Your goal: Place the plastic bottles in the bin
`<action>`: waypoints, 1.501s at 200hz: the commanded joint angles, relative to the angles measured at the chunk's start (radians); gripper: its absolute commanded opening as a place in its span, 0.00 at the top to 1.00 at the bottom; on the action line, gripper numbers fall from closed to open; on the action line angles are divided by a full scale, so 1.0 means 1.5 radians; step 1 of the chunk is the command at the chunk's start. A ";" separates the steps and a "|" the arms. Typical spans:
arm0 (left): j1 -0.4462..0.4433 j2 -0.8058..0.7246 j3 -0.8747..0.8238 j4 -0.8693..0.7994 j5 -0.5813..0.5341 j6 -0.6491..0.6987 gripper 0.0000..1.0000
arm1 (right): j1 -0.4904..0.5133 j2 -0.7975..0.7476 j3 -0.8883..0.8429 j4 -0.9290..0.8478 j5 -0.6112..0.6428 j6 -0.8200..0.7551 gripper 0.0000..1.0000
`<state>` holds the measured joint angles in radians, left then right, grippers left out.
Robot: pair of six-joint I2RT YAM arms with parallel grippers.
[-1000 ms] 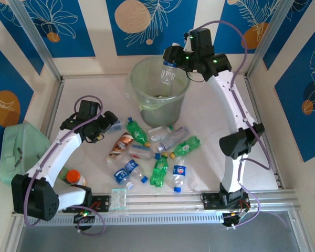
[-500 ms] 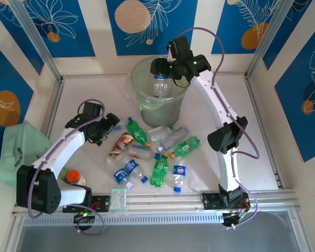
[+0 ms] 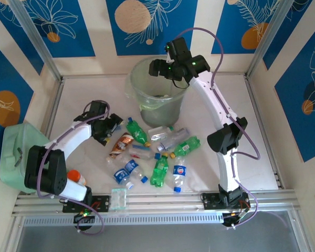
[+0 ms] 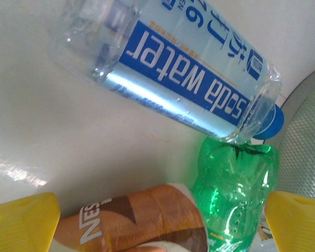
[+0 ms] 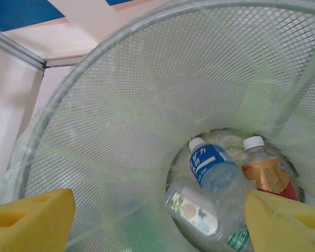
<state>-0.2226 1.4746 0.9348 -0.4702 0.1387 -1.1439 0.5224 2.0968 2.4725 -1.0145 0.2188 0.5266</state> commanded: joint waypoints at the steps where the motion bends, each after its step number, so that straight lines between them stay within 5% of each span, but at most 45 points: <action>1: 0.009 0.023 0.037 0.015 -0.001 -0.006 0.00 | 0.030 -0.079 0.000 -0.009 0.021 -0.019 0.16; 145: 0.016 0.221 0.230 -0.105 -0.084 0.020 0.00 | 0.150 -0.370 -0.383 0.100 0.059 0.052 0.07; 235: 0.022 0.367 0.394 -0.191 -0.148 0.093 0.00 | 0.156 -0.423 -0.470 0.117 0.060 0.076 0.03; 300: 0.022 0.399 0.398 -0.190 -0.163 0.124 0.10 | 0.157 -0.440 -0.499 0.127 0.046 0.096 0.12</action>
<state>-0.2047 2.0605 1.5314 -0.7242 -0.0761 -0.9890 0.7494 1.4624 1.7264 -0.8433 0.2890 0.6476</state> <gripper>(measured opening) 0.922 0.898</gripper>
